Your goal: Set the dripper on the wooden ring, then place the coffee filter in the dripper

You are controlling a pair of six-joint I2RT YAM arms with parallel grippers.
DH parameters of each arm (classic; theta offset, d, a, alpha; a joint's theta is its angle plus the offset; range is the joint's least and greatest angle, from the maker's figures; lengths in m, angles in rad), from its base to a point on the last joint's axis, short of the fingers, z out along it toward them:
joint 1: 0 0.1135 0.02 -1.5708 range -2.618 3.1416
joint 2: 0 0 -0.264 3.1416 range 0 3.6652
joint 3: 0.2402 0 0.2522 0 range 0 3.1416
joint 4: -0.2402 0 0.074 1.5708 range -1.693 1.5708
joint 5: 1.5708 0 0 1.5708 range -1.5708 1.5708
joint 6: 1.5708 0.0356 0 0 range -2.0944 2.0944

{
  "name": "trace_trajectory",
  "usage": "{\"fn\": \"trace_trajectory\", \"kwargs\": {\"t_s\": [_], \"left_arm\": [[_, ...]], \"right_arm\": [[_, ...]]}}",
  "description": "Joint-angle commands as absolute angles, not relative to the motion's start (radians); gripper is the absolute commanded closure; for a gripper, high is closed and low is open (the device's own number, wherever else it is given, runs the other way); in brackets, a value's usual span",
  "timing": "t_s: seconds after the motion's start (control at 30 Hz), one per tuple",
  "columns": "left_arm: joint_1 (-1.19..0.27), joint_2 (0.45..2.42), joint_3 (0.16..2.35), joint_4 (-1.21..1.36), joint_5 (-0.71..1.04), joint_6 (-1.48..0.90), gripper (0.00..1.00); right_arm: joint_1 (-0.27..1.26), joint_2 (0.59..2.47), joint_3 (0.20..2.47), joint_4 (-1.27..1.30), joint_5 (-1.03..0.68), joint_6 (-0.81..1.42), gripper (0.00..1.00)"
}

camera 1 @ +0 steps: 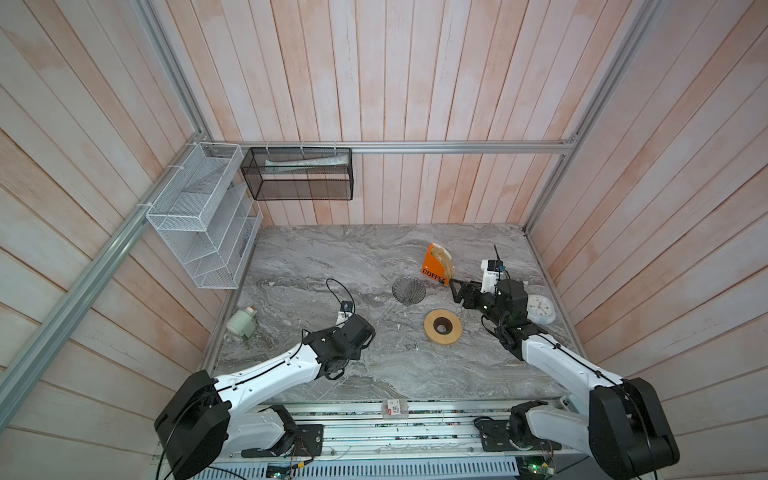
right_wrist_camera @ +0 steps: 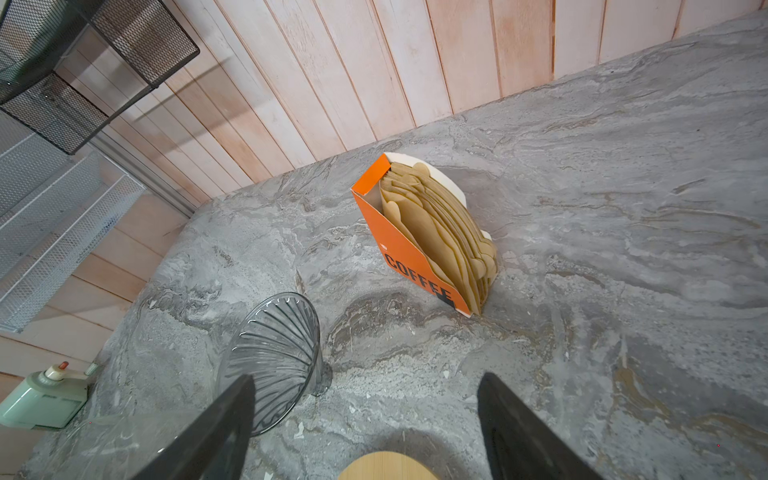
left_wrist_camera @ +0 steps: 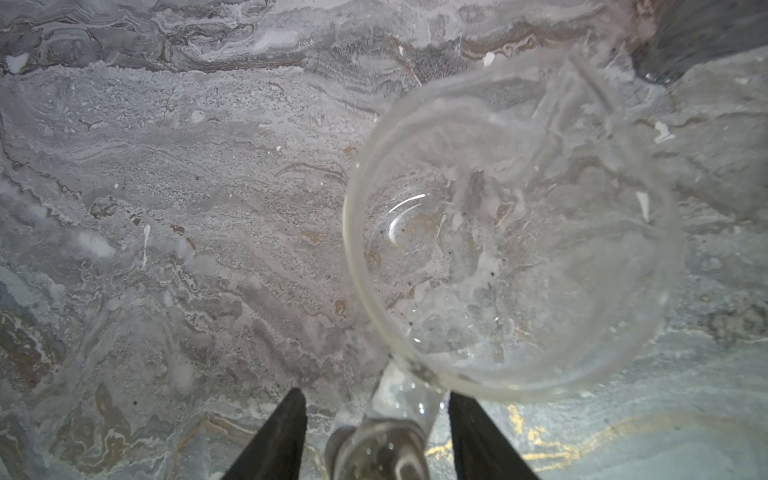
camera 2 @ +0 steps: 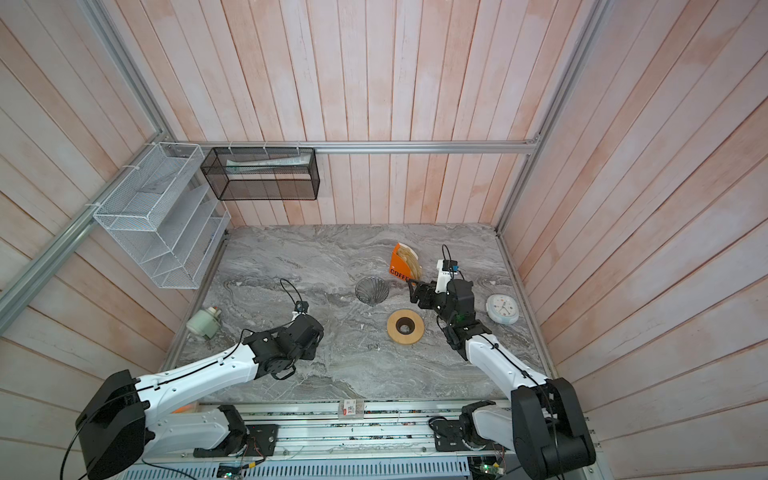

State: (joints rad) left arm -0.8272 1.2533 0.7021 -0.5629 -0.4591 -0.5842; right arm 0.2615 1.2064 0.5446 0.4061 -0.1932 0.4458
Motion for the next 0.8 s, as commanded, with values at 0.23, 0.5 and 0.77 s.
{"fn": "trace_trajectory", "kwargs": {"t_s": [0.23, 0.5, 0.77], "left_arm": [[-0.8, 1.206, 0.72, -0.651, -0.503, -0.635, 0.38], [-0.756, 1.173, 0.723, -0.674, -0.493, -0.639, 0.37], [-0.687, 1.2, 0.742, -0.654, -0.483, -0.617, 0.37]], "right_arm": [[0.275, 1.23, 0.594, 0.383, -0.202, 0.438, 0.16], [0.28, 1.258, 0.63, 0.367, -0.227, 0.442, 0.16], [0.312, 1.251, 0.686, 0.128, -0.126, 0.427, 0.2]]}}
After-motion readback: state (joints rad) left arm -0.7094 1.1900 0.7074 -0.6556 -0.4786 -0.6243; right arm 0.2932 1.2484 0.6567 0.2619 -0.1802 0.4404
